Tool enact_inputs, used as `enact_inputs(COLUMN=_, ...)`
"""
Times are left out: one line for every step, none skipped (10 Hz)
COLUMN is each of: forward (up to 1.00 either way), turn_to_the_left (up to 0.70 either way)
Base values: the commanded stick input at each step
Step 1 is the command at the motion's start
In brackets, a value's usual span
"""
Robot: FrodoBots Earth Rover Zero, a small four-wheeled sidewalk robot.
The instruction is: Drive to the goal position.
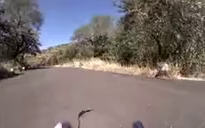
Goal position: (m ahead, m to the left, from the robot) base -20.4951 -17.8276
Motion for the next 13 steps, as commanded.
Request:
enact_inputs(forward=0.00, turn_to_the_left=-0.85)
enact_inputs(forward=0.00, turn_to_the_left=-0.85)
enact_inputs(forward=0.00, turn_to_the_left=-0.85)
enact_inputs(forward=0.00, turn_to_the_left=-0.85)
enact_inputs(forward=0.00, turn_to_the_left=-0.85)
enact_inputs(forward=0.00, turn_to_the_left=-0.85)
enact_inputs(forward=0.00, turn_to_the_left=-0.85)
enact_inputs(forward=0.00, turn_to_the_left=-0.85)
enact_inputs(forward=0.00, turn_to_the_left=-0.85)
enact_inputs(forward=0.00, turn_to_the_left=-0.85)
enact_inputs(forward=0.00, turn_to_the_left=-0.85)
enact_inputs(forward=0.00, turn_to_the_left=-0.85)
enact_inputs(forward=0.00, turn_to_the_left=-0.85)
